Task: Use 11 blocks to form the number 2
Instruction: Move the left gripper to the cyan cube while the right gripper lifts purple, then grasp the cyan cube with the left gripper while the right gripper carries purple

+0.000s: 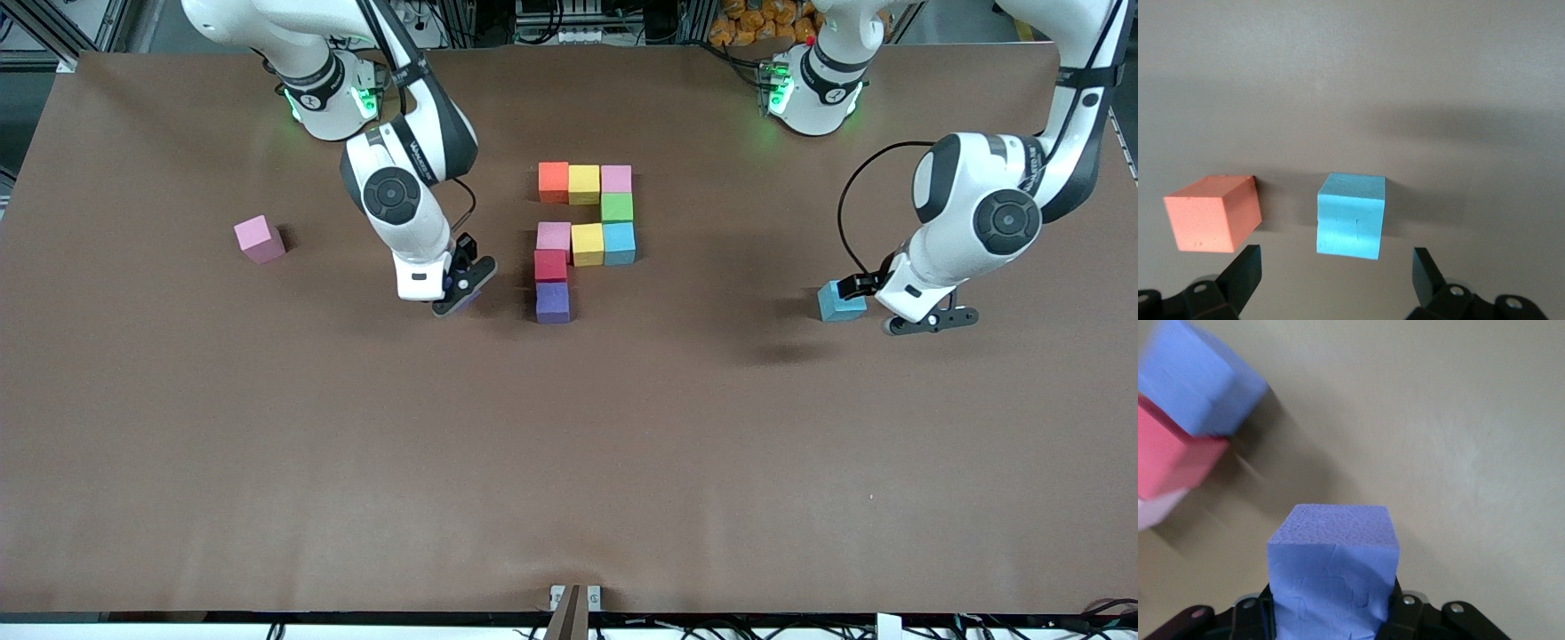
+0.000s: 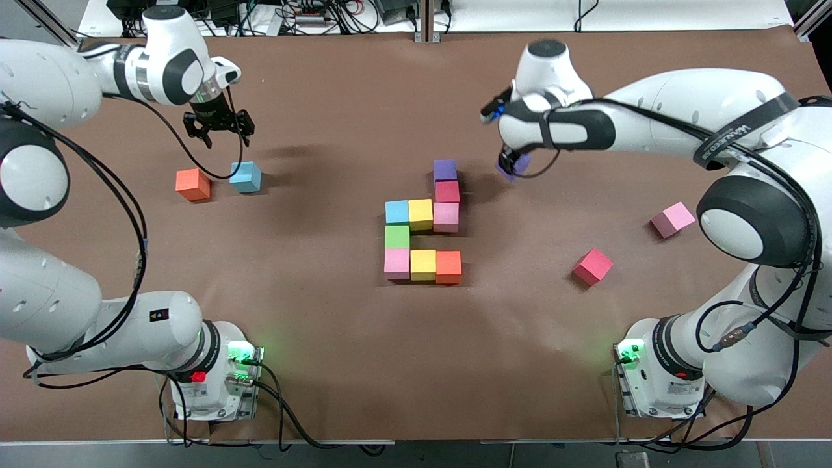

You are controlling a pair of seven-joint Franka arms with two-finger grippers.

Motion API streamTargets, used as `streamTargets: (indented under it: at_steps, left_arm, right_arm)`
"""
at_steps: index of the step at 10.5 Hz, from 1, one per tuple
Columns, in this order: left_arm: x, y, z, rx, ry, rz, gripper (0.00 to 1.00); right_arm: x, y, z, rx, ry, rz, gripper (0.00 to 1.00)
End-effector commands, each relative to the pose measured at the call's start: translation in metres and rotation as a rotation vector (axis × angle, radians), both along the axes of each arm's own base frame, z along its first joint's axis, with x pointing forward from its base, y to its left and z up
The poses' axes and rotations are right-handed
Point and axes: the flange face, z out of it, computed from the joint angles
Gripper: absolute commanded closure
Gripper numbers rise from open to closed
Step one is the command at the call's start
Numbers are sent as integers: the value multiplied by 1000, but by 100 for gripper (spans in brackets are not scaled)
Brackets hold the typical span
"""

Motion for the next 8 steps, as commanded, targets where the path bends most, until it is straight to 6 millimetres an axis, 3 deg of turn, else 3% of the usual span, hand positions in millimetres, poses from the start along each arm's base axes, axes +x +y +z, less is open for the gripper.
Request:
streamTargets:
  at_steps: [1, 4, 5, 6, 8]
  left_arm:
    - [0, 15, -8, -23, -18, 1, 0]
    - [-10, 17, -29, -34, -34, 1, 0]
    - [-10, 17, -33, -37, -31, 2, 0]
    - [-11, 16, -39, -40, -21, 1, 0]
    - [-11, 16, -48, -45, -8, 2, 0]
  right_arm:
    - [24, 32, 32, 17, -43, 49, 100]
    - [36, 98, 66, 2, -39, 209, 100]
    - [41, 126, 65, -8, -47, 242, 100]
    - [40, 154, 50, -29, -29, 281, 100]
    - [43, 180, 36, -29, -28, 315, 100]
